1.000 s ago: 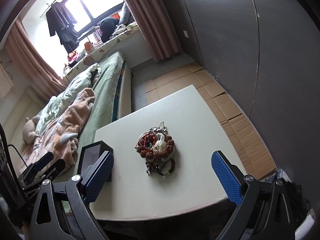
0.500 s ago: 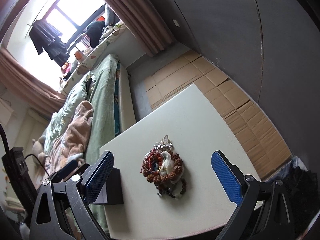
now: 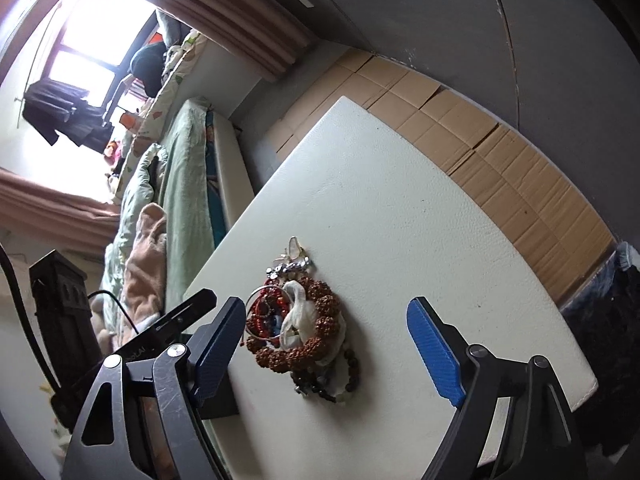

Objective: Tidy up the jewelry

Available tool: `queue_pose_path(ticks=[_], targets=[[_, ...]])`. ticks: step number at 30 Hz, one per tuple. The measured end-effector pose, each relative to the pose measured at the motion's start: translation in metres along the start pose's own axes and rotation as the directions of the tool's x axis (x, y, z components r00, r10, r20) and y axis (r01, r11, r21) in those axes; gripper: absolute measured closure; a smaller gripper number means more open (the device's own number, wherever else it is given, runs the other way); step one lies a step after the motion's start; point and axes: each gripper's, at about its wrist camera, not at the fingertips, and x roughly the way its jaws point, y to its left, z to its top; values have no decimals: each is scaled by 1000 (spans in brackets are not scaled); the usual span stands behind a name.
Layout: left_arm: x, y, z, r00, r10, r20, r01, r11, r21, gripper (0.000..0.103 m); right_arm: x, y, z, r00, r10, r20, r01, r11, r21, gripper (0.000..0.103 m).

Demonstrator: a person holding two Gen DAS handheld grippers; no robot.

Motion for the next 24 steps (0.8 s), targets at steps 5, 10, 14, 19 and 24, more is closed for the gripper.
queue_pose_path(ticks=[5,10,14,19,24], targets=[[19,6,2,998,-33,-53,31,999,-41,87,15,-3,-2,1000,-9,-28,9,1000,30,25],[23,10,2,998,-44,-51,41,998,-56,99,24,-2,-4,999,-4,-45,5,999,39,25],[17,8,0,998,-51,-33,49,998,-50,102,27,5,-6,999,-2,-47,4,1000,25,25],[-1,6,-1,997,-75,21,76,996,-50,102,28,5,-8,999,-24,-46,24,1000,12,25],[-26,4,-2,991,-110,79,115,992,-56,102,32,3,-9,997,-50,-50,50,999,-1,28]])
